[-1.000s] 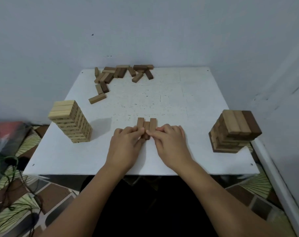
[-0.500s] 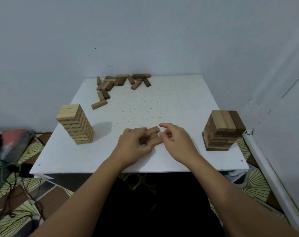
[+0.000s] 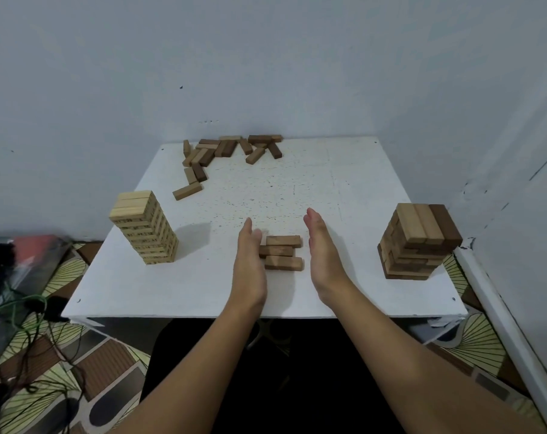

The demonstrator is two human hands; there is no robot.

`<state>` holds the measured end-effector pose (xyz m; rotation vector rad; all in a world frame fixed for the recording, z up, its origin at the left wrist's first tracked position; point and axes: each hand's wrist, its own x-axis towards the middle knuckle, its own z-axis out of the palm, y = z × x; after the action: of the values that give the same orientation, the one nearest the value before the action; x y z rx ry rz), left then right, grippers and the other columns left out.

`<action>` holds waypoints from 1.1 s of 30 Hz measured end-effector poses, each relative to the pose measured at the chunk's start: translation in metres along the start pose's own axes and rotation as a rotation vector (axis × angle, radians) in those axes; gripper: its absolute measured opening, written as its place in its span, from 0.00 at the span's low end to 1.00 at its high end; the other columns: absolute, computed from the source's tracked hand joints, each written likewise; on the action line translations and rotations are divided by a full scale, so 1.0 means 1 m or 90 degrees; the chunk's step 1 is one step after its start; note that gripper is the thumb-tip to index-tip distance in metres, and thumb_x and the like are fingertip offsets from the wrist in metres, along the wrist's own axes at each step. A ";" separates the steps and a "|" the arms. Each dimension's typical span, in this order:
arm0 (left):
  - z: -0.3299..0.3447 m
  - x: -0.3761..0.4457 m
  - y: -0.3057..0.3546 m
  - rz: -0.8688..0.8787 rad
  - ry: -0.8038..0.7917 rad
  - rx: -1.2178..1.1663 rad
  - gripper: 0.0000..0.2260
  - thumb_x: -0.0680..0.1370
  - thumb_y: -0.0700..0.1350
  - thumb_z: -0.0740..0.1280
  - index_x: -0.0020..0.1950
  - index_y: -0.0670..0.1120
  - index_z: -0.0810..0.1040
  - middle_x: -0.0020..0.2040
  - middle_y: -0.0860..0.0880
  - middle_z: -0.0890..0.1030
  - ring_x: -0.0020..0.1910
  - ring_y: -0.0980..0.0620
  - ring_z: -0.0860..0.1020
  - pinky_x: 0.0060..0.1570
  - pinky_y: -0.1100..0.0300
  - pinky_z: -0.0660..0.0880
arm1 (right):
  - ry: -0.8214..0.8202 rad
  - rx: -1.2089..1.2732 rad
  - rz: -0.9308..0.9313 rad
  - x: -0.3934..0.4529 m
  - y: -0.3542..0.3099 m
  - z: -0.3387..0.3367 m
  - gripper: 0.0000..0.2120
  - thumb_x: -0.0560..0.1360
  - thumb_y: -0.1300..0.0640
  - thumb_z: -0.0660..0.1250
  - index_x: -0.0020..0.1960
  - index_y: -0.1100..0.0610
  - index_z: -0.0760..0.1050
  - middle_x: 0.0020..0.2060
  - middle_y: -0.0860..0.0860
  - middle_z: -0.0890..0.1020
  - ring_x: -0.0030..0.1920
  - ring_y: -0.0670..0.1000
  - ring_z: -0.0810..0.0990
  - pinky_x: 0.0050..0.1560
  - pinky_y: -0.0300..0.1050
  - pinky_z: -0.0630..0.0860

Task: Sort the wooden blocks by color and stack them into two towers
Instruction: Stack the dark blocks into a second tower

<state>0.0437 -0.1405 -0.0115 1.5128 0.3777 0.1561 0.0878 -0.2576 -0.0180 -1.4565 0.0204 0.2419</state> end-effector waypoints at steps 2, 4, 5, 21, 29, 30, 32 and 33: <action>0.006 -0.001 -0.003 -0.001 -0.009 -0.011 0.32 0.81 0.65 0.54 0.83 0.57 0.58 0.77 0.65 0.62 0.78 0.64 0.60 0.80 0.56 0.55 | -0.004 0.007 0.004 -0.001 0.001 0.004 0.28 0.85 0.38 0.49 0.83 0.46 0.56 0.80 0.40 0.61 0.74 0.36 0.59 0.72 0.37 0.54; 0.009 -0.001 -0.007 -0.003 -0.010 -0.007 0.36 0.77 0.68 0.55 0.83 0.56 0.59 0.79 0.64 0.61 0.79 0.65 0.59 0.81 0.54 0.54 | -0.013 0.000 0.000 -0.003 0.003 0.006 0.33 0.82 0.32 0.51 0.83 0.46 0.56 0.81 0.40 0.61 0.76 0.37 0.60 0.77 0.40 0.55; 0.010 -0.001 -0.008 -0.003 -0.009 -0.009 0.38 0.76 0.70 0.55 0.83 0.56 0.59 0.78 0.64 0.62 0.78 0.65 0.60 0.81 0.54 0.54 | -0.020 -0.009 -0.002 -0.004 0.004 0.007 0.39 0.78 0.28 0.52 0.83 0.46 0.56 0.80 0.40 0.61 0.76 0.37 0.60 0.79 0.43 0.55; 0.007 0.004 -0.012 -0.018 0.003 -0.022 0.15 0.84 0.61 0.56 0.67 0.62 0.76 0.62 0.70 0.79 0.65 0.72 0.73 0.73 0.58 0.65 | -0.084 -0.126 -0.047 -0.004 0.010 0.002 0.35 0.80 0.31 0.50 0.84 0.43 0.52 0.81 0.40 0.60 0.78 0.36 0.58 0.80 0.42 0.54; -0.050 0.027 0.012 0.045 -0.152 0.296 0.32 0.79 0.51 0.74 0.80 0.53 0.65 0.68 0.53 0.74 0.65 0.58 0.75 0.61 0.65 0.74 | -0.164 -0.440 -0.103 0.011 -0.010 -0.040 0.28 0.85 0.48 0.60 0.83 0.46 0.57 0.82 0.41 0.53 0.80 0.40 0.51 0.76 0.40 0.51; -0.056 0.031 0.014 0.024 -0.198 0.319 0.35 0.76 0.51 0.78 0.79 0.52 0.67 0.68 0.53 0.74 0.66 0.57 0.75 0.65 0.61 0.74 | -0.193 -0.462 -0.075 0.012 -0.010 -0.046 0.30 0.84 0.47 0.61 0.83 0.46 0.55 0.82 0.40 0.50 0.81 0.40 0.48 0.78 0.43 0.49; -0.063 0.038 0.016 -0.022 -0.249 0.339 0.41 0.69 0.50 0.83 0.78 0.53 0.69 0.68 0.54 0.73 0.67 0.55 0.75 0.69 0.56 0.74 | -0.236 -0.548 -0.054 0.013 -0.008 -0.053 0.37 0.82 0.45 0.64 0.84 0.47 0.50 0.83 0.40 0.47 0.82 0.42 0.42 0.82 0.50 0.46; -0.064 0.040 0.017 -0.032 -0.258 0.344 0.43 0.66 0.50 0.85 0.78 0.53 0.70 0.68 0.56 0.73 0.68 0.55 0.74 0.69 0.55 0.74 | -0.250 -0.592 -0.057 0.013 -0.007 -0.055 0.40 0.80 0.44 0.67 0.84 0.47 0.49 0.83 0.41 0.47 0.82 0.43 0.40 0.82 0.51 0.44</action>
<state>0.0619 -0.0660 -0.0014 2.0123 0.1310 -0.3154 0.1090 -0.3101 -0.0202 -2.2955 -0.5385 0.4994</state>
